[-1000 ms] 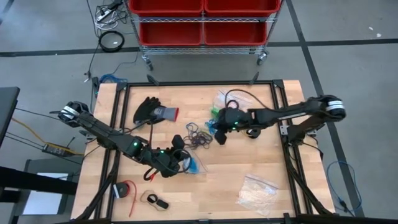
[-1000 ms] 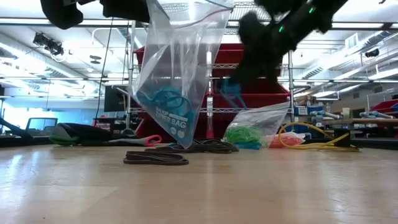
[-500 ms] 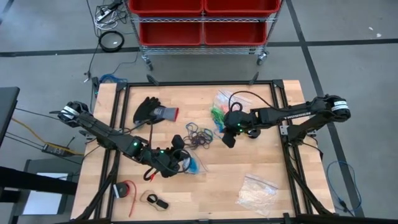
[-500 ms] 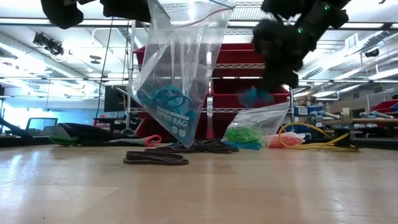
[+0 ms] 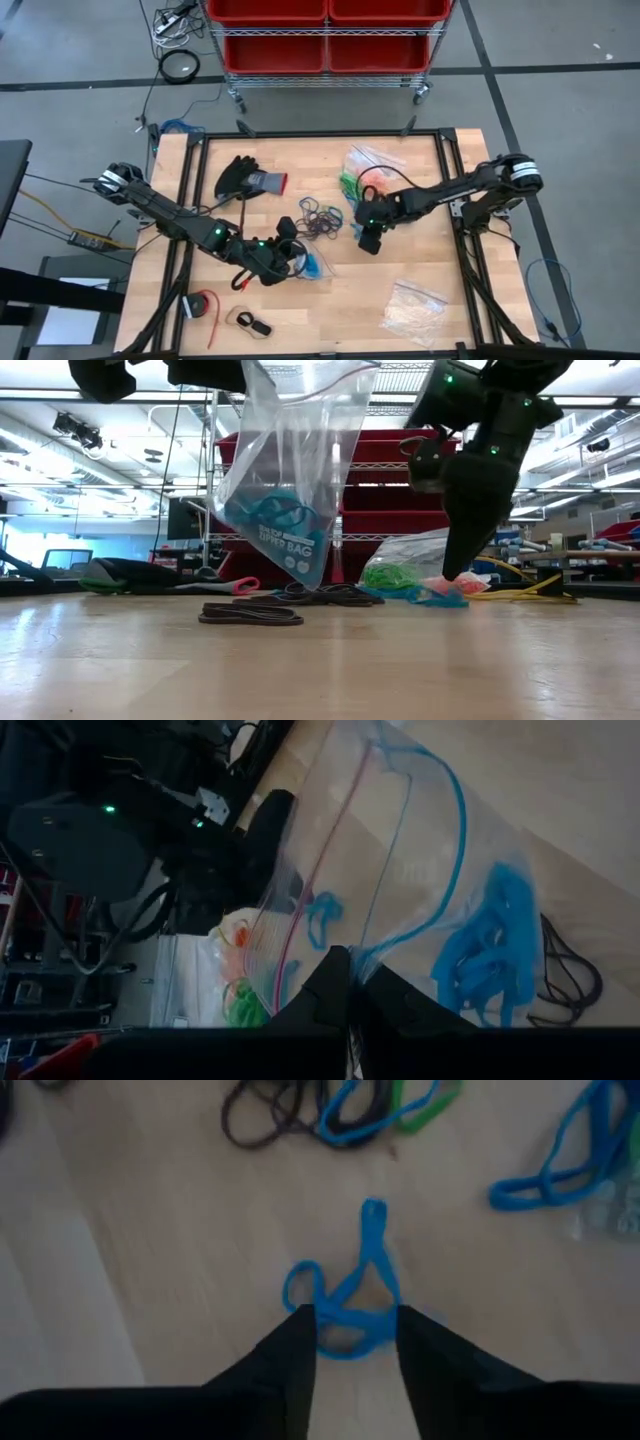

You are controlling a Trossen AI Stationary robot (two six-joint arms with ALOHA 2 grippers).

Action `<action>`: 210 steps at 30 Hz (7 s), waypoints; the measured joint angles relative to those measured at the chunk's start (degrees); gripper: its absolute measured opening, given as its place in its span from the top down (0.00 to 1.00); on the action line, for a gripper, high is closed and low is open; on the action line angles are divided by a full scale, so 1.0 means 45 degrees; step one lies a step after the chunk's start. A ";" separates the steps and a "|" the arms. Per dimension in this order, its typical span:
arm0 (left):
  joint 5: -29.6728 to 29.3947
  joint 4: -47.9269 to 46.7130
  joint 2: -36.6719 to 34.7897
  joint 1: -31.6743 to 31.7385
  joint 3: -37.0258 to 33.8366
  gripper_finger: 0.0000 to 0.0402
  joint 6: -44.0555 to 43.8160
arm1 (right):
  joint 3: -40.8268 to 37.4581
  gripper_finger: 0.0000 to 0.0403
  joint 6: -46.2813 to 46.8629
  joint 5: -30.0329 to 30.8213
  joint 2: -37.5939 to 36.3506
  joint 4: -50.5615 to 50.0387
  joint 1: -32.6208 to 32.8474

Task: Sort rubber bands
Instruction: Put the blue rubber band into the transparent zip bag

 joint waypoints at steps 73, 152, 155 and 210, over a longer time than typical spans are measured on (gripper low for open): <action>-0.0001 0.0153 0.0005 0.0842 0.0000 0.97 0.0000 | 0.7634 1.00 -0.4639 0.5803 0.1022 0.3420 0.4341; -0.0003 0.1039 0.0005 0.1015 0.0000 0.97 -0.0003 | -0.0384 0.77 -0.0102 0.2429 0.0300 -0.0410 0.0979; -0.0003 0.1039 0.0005 0.1015 0.0000 0.97 -0.0003 | -0.0426 0.78 -0.0387 0.2222 0.0300 -0.0475 0.0738; -0.0001 0.1039 0.0005 0.1010 -0.0005 0.97 -0.0002 | 0.6767 1.00 -0.1918 0.4825 0.2234 0.0419 0.4218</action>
